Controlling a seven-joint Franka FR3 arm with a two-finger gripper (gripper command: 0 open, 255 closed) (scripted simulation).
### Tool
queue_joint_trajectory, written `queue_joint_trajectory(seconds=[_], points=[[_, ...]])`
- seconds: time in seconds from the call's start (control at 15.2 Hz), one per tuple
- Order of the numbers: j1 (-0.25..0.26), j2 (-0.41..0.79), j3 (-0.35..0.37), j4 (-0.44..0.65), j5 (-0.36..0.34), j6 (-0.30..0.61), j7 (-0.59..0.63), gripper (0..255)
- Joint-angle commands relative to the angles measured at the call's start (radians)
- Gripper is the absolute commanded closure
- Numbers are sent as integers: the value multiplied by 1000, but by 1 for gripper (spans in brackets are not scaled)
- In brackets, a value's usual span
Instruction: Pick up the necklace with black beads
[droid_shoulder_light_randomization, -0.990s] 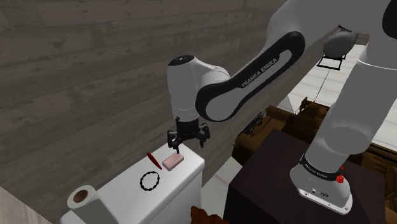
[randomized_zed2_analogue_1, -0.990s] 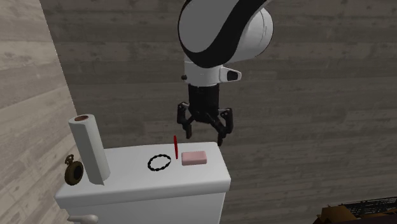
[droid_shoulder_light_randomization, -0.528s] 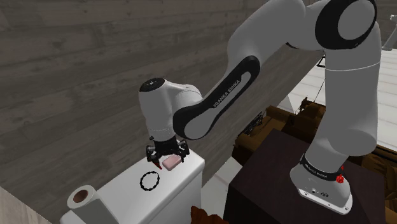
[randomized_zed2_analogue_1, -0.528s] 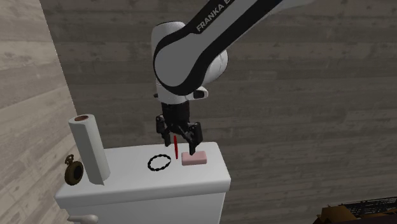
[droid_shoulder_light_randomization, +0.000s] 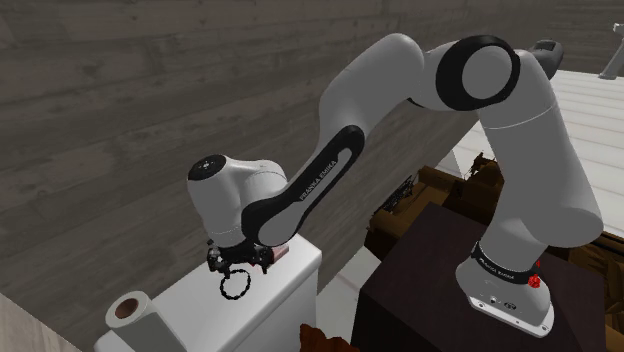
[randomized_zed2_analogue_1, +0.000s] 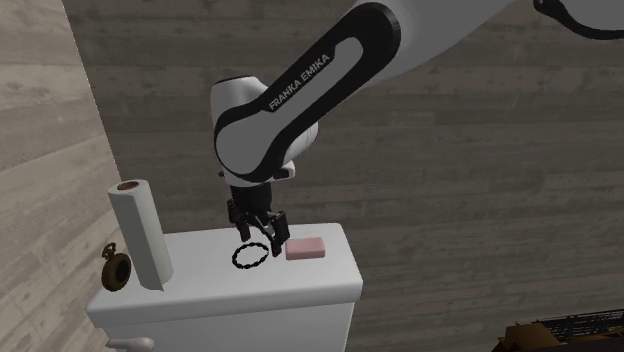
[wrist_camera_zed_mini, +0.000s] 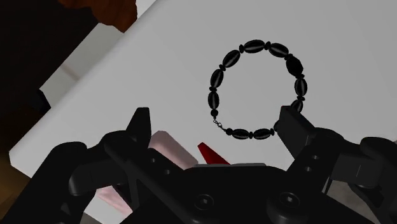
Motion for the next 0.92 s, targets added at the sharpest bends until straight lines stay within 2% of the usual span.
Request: queue_joint_trajectory(seconds=[0.0, 0.33, 0.4, 0.86], points=[[7, 21, -10, 6, -12, 15, 7, 0], [17, 53, -25, 6, -30, 44, 18, 0], [17, 53, -25, 6, -30, 45, 18, 255], [17, 53, -25, 7, -30, 44, 18, 255]])
